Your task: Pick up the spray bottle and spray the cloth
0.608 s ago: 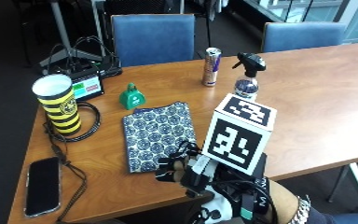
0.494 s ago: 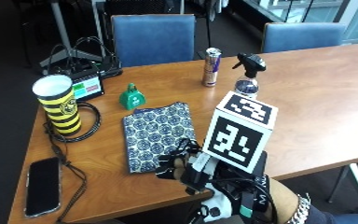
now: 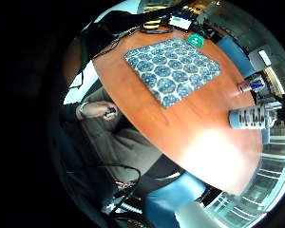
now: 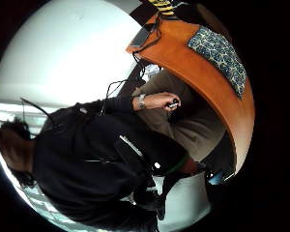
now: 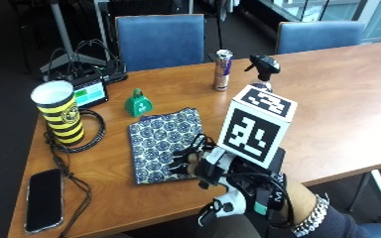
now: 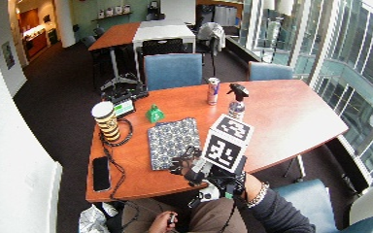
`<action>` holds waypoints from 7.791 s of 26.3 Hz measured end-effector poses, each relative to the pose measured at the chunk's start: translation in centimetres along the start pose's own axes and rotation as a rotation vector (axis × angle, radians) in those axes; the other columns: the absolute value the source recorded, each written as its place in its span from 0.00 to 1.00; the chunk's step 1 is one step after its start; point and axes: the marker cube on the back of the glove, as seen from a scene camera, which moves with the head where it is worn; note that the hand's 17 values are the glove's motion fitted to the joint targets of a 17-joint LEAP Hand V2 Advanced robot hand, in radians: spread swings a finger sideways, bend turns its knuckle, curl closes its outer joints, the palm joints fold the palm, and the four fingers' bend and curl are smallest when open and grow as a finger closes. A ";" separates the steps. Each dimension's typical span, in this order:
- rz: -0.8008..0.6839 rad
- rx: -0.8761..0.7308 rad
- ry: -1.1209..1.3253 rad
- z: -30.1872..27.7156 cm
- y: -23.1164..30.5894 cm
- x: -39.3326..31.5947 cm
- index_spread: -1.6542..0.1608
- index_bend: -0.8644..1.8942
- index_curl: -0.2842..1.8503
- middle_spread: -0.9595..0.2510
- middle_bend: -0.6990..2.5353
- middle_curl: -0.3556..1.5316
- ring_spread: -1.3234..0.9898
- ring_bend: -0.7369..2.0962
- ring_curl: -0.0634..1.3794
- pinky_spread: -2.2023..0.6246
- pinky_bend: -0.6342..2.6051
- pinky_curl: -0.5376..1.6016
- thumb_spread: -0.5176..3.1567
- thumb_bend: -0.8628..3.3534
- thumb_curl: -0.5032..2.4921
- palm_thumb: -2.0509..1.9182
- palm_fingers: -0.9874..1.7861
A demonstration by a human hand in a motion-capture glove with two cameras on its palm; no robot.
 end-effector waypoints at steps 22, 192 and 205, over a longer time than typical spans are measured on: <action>0.578 0.441 0.098 -9.8 -2.7 18.4 0.70 0.38 0.28 0.69 0.30 0.35 0.52 0.39 0.23 0.85 0.24 0.36 0.42 0.21 0.25 0.65 0.60; 0.147 0.801 -0.702 1.5 -17.9 4.3 0.76 0.40 0.40 0.61 0.34 0.44 0.50 0.45 0.34 0.70 0.34 0.43 0.30 0.20 0.41 0.74 0.83; 0.148 0.783 -0.706 2.2 -17.8 3.9 0.75 0.39 0.40 0.61 0.34 0.44 0.49 0.45 0.34 0.70 0.33 0.43 0.31 0.20 0.41 0.74 0.83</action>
